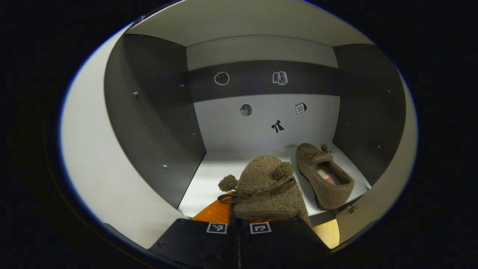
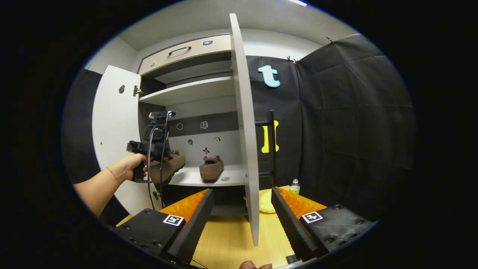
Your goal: Grab one shoe with the right hand and put it into the shoe cabinet, grab the other shoe with the left hand and put it into the shoe cabinet; then close the right door with the right hand and the left door with the left hand.
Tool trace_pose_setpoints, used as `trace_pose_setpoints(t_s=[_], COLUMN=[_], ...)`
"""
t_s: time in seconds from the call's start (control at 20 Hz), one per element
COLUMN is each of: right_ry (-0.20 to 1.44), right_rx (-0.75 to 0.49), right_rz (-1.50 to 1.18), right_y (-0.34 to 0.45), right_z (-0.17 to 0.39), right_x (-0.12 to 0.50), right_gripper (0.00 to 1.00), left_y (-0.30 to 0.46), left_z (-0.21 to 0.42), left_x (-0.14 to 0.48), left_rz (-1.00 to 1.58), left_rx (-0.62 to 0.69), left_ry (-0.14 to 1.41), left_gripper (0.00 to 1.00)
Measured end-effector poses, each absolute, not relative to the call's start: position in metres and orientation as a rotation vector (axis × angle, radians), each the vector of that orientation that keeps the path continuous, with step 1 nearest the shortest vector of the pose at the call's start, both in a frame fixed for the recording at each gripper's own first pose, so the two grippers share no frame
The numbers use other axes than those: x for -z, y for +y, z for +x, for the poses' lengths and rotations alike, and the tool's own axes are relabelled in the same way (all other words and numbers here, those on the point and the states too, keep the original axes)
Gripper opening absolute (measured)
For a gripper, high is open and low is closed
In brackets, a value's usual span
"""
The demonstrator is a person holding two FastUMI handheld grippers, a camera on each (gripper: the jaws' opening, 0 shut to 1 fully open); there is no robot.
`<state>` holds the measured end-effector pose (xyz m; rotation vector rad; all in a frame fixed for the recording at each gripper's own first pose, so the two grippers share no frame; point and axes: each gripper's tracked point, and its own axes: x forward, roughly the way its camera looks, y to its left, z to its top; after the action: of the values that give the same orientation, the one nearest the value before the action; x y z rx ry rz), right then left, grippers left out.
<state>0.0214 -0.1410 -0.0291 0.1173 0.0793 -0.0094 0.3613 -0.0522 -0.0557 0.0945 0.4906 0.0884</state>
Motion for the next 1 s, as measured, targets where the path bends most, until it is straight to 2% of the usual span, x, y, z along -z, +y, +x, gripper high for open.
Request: trace_pose_setpoints(t_s=[0.25, 0.45, 0.7, 1.0], right_ry=[0.087, 0.093, 0.105, 0.107], right_rx=[0.039, 0.071, 0.098, 0.117], right_rz=[0.110, 0.116, 0.109, 0.125], right_y=[-0.165, -0.182, -0.198, -0.207], right_z=[0.023, 0.026, 0.028, 0.029], right_x=[0.032, 0.035, 0.040, 0.039], right_gripper=[0.98, 0.98, 0.98, 0.98], left_y=[-0.043, -0.050, -0.054, -0.061], left_z=[0.426, 0.456, 0.477, 0.474], left_x=[0.062, 0.081, 0.109, 0.129], left_rz=[0.126, 0.121, 0.150, 0.135], left_rx=[-0.149, -0.148, -0.149, -0.133], left_ry=[0.501, 0.530, 0.589, 0.652], left_gripper=[0.08, 0.07, 0.07, 0.09])
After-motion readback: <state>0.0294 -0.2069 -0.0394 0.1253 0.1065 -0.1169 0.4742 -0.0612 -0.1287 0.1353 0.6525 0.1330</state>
